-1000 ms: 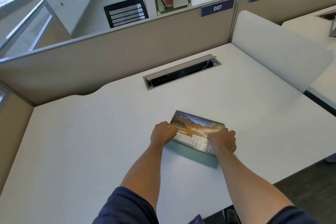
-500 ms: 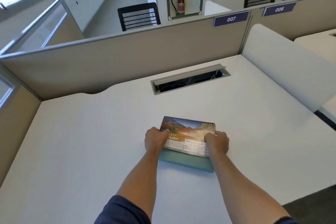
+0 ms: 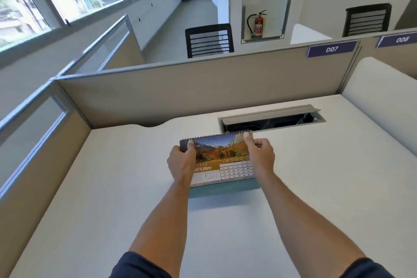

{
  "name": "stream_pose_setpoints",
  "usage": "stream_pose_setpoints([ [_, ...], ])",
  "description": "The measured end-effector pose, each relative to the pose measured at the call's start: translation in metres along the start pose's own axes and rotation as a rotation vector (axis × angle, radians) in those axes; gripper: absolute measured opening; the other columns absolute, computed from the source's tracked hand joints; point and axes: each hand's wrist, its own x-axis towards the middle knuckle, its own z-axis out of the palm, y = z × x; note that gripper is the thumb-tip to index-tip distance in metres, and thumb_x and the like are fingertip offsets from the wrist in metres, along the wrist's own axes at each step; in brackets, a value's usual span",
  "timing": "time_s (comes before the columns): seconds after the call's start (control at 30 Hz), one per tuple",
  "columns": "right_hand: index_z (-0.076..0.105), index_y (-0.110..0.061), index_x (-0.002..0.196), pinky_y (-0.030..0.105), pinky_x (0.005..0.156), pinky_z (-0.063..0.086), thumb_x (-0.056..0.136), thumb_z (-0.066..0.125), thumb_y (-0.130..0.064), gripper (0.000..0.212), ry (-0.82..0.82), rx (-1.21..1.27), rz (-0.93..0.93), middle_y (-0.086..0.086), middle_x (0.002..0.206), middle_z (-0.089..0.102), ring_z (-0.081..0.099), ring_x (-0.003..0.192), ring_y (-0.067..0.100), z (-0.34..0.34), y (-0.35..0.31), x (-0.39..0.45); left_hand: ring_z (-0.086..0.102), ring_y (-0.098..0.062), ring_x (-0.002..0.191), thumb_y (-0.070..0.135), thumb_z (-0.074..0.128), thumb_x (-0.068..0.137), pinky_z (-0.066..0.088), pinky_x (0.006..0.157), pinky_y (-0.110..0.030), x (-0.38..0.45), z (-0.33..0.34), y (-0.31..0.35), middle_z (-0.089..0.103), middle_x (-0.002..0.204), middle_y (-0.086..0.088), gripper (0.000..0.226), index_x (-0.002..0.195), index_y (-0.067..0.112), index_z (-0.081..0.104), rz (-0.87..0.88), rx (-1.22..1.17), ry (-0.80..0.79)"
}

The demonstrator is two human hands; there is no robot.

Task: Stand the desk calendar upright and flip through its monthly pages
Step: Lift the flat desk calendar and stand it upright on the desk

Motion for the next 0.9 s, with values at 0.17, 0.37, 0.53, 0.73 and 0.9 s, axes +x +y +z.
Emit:
stream_pose_setpoints([
  [0.17, 0.056, -0.015, 0.087, 0.033, 0.062, 0.040, 0.090, 0.051, -0.077, 0.062, 0.009, 0.050, 0.063, -0.001, 0.082, 0.060, 0.057, 0.077, 0.016, 0.030, -0.031, 0.032, 0.066, -0.019, 0.081, 0.054, 0.055, 0.095, 0.051, 0.065, -0.029, 0.043, -0.013, 0.015, 0.070, 0.094, -0.005, 0.041, 0.095, 0.015, 0.065, 0.107, 0.025, -0.014],
  [0.37, 0.037, -0.019, 0.066, 0.036, 0.055, 0.033, 0.087, 0.065, -0.052, 0.048, -0.032, 0.004, 0.022, -0.004, 0.063, 0.042, 0.041, 0.061, 0.021, 0.066, -0.060, 0.071, 0.055, -0.010, 0.069, 0.061, 0.050, 0.095, 0.039, 0.056, -0.027, 0.079, -0.012, 0.018, 0.063, 0.076, 0.000, 0.054, 0.078, 0.011, 0.059, 0.099, -0.038, 0.005],
  [0.53, 0.036, -0.019, 0.073, 0.036, 0.058, 0.030, 0.087, 0.061, -0.032, 0.031, -0.096, 0.016, -0.020, -0.005, 0.066, 0.039, 0.036, 0.062, 0.020, 0.098, -0.069, 0.098, 0.048, -0.010, 0.064, 0.053, 0.048, 0.099, 0.034, 0.055, -0.028, 0.102, -0.007, 0.012, 0.057, 0.071, 0.001, 0.050, 0.068, 0.013, 0.050, 0.041, -0.062, 0.049],
  [0.73, 0.044, -0.017, 0.080, 0.036, 0.058, 0.033, 0.090, 0.060, -0.034, 0.025, -0.177, -0.045, -0.024, -0.003, 0.071, 0.045, 0.042, 0.064, 0.019, 0.125, -0.068, 0.126, 0.050, -0.012, 0.063, 0.053, 0.049, 0.098, 0.034, 0.057, -0.031, 0.123, -0.002, 0.008, 0.056, 0.069, 0.001, 0.050, 0.064, 0.016, 0.049, 0.020, -0.031, 0.074],
  [0.9, 0.042, -0.019, 0.076, 0.035, 0.059, 0.035, 0.089, 0.061, -0.040, 0.031, -0.219, -0.049, -0.036, -0.003, 0.070, 0.047, 0.044, 0.065, 0.020, 0.139, -0.066, 0.141, 0.054, -0.015, 0.066, 0.056, 0.048, 0.098, 0.037, 0.056, -0.028, 0.136, 0.002, 0.005, 0.060, 0.072, 0.000, 0.051, 0.070, 0.014, 0.054, 0.016, -0.068, 0.086],
])
